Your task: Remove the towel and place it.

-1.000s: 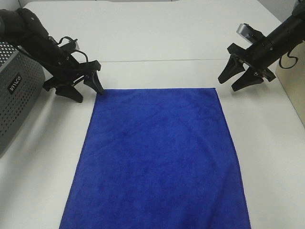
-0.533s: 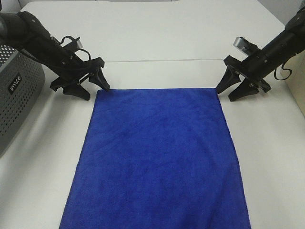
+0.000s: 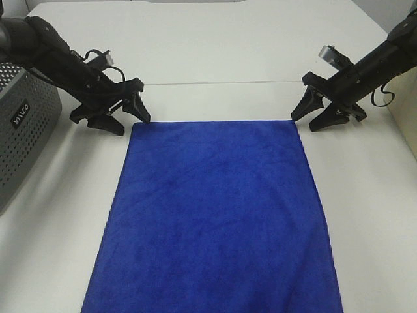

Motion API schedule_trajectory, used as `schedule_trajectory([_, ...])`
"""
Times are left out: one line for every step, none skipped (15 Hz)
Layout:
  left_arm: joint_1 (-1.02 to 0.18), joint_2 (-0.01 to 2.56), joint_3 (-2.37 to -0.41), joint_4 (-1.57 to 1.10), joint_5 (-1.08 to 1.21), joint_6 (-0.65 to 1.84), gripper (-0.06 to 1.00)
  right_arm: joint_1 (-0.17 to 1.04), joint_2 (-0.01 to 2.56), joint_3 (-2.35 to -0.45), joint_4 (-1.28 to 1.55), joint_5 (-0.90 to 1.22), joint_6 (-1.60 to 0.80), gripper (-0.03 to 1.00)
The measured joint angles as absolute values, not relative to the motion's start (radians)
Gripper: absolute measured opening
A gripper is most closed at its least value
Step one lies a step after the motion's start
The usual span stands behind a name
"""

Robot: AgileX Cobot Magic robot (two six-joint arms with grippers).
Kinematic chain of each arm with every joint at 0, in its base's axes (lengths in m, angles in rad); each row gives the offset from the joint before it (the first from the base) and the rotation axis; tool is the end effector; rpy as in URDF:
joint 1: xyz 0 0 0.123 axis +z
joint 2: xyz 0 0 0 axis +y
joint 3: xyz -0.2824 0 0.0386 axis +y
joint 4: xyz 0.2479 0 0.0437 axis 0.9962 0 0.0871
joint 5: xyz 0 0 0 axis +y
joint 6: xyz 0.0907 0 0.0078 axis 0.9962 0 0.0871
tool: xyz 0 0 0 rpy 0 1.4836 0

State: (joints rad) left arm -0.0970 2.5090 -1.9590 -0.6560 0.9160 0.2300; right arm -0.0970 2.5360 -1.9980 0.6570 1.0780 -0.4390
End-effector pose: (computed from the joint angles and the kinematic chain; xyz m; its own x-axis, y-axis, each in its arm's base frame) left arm 0.5020 -0.0931 0.0906 -0.9759 -0.0869 -0.2001 0.0290 0.8575 -0.5137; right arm 0.5028 0.0003 0.0866 -0.9813 0.0201 -0.1914 -0.0835 0.8516 0.5174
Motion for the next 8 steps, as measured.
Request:
schedule_trajectory([-0.103, 2.509, -1.959, -0.656, 0.912, 0.234, 0.64, -0.085, 2.539, -1.999, 0.656, 1.073, -0.439, 0.58])
schedule_trajectory([-0.11, 2.509, -1.959, -0.656, 0.904, 0.235, 0.64, -0.079, 2.546, -2.002, 0.666, 1.073, -0.439, 0.58])
schedule_trajectory([-0.116, 2.509, -1.959, -0.656, 0.897, 0.238, 0.64, -0.076, 2.55, -2.002, 0.68, 1.073, -0.439, 0.58])
schedule_trajectory([-0.119, 2.51, -1.959, -0.656, 0.888, 0.238, 0.64, -0.066, 2.551, -2.002, 0.683, 1.073, -0.439, 0.58])
schedule_trajectory([-0.123, 2.511, -1.959, -0.66, 0.884, 0.239, 0.64, -0.056, 2.559, -2.007, 0.69, 1.074, -0.439, 0.57])
schedule_trajectory([-0.125, 2.512, -1.959, -0.663, 0.881, 0.239, 0.62, -0.041, 2.561, -2.008, 0.702, 1.073, -0.439, 0.55])
schedule_trajectory([-0.128, 2.512, -1.959, -0.663, 0.878, 0.239, 0.61, -0.033, 2.564, -2.008, 0.703, 1.073, -0.439, 0.54])
schedule_trajectory([-0.134, 2.515, -1.959, -0.663, 0.873, 0.239, 0.57, -0.014, 2.569, -2.01, 0.708, 1.073, -0.439, 0.52])
